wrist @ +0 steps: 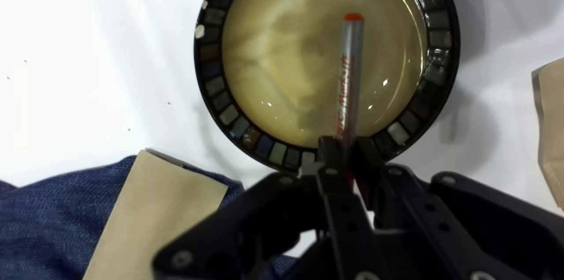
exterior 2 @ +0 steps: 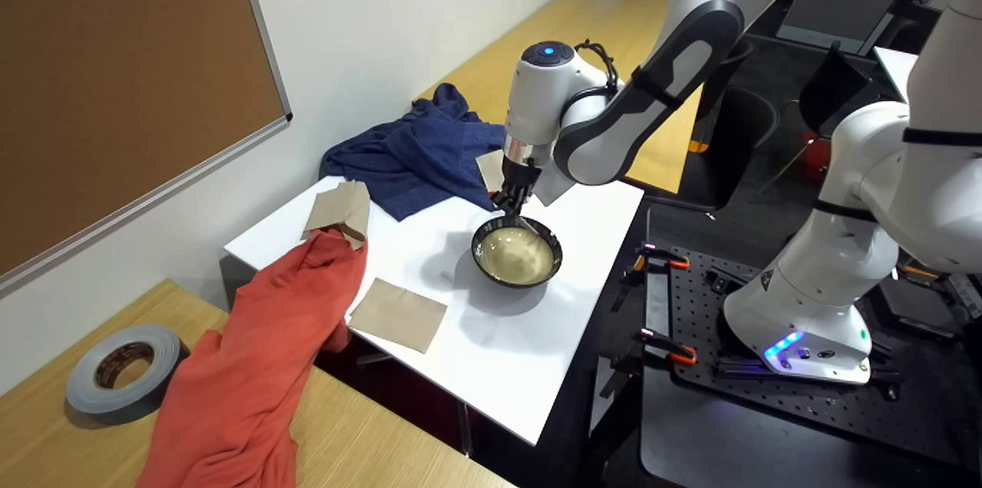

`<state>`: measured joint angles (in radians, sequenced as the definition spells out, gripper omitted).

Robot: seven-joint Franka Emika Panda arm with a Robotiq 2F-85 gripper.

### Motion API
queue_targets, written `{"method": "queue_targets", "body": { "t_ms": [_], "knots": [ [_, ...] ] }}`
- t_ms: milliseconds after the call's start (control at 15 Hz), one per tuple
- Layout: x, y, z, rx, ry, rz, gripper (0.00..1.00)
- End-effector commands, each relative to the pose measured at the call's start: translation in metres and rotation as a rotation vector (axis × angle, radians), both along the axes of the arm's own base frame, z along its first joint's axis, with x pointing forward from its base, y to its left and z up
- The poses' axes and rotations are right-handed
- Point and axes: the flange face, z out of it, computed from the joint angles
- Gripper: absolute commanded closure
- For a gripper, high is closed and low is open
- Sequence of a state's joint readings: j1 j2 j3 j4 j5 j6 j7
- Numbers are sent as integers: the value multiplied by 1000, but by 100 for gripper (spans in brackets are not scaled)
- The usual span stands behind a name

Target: Pick up the pen and put it in the bowl

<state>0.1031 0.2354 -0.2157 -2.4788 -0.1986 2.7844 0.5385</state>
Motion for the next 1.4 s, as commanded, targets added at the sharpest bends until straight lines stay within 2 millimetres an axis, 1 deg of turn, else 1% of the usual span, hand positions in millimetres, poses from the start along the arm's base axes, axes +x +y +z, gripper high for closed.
{"method": "queue_targets", "body": {
  "t_ms": [0, 333, 600, 667, 733, 800, 1200, 1267, 1333],
  "knots": [
    [4, 4, -14, 22, 40, -27, 96],
    [0, 9, -38, 37, 78, -62, 96],
    [0, 9, -49, 34, 101, -80, 96],
    [0, 9, -51, 34, 106, -79, 61],
    [1, 10, -52, 34, 106, -77, 59],
    [2, 11, -53, 33, 106, -76, 53],
    [2, 14, -51, 28, 93, -71, 8],
    [2, 14, -50, 28, 92, -70, 2],
    [2, 15, -50, 26, 92, -69, 0]
  ]
}}
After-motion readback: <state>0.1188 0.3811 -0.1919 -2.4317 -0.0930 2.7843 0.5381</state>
